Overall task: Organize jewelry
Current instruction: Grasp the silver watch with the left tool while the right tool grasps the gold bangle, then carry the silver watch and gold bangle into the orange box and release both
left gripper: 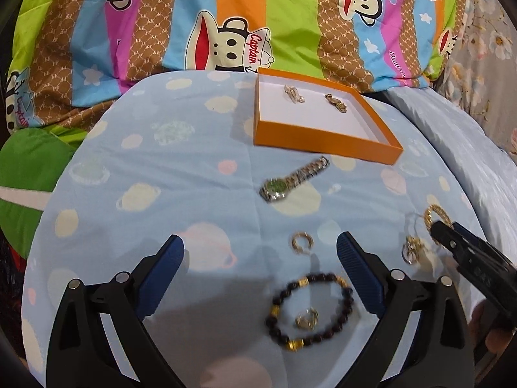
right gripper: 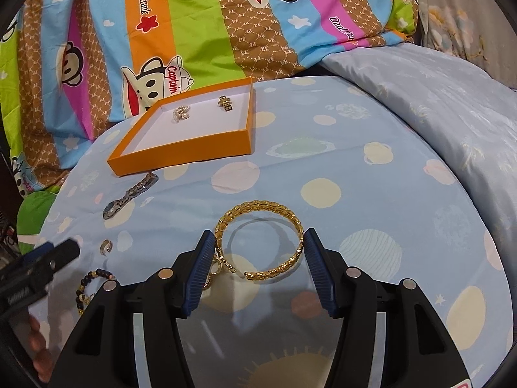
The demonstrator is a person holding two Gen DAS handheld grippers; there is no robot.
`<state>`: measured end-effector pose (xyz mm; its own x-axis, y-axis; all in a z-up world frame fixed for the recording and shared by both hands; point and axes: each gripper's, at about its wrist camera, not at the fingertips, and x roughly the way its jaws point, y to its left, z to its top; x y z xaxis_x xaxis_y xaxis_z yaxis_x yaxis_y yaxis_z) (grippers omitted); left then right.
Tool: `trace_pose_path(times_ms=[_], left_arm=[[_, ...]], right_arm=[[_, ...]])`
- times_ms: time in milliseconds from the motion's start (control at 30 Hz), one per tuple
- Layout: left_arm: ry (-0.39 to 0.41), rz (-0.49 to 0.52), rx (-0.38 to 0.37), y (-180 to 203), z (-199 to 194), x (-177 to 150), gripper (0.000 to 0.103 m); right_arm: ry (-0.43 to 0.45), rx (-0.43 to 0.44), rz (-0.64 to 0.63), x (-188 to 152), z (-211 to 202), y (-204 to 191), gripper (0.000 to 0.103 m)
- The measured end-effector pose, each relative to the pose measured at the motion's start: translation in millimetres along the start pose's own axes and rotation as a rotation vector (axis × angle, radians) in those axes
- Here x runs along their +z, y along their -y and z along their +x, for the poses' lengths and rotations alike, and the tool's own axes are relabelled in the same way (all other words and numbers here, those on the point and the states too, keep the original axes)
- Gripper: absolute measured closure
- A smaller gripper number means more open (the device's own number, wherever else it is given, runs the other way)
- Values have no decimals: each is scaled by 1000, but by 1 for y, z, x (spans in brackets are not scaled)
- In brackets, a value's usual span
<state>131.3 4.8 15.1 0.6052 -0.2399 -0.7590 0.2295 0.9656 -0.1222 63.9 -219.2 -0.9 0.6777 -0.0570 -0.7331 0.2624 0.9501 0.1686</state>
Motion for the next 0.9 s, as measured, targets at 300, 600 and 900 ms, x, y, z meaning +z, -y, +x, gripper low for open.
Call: trace_pose_path(times_ms=[300, 600, 900], left_arm=[[-74, 22, -33, 2, 57, 27, 25], [-56, 139, -44, 24, 63, 30, 62], [-61, 120, -91, 30, 55, 23, 79]], right_arm=[[-2, 14, -19, -2, 2, -3, 47], [-3, 25, -7, 0, 2, 1, 47], [-4, 42, -12, 1, 1, 0, 47]])
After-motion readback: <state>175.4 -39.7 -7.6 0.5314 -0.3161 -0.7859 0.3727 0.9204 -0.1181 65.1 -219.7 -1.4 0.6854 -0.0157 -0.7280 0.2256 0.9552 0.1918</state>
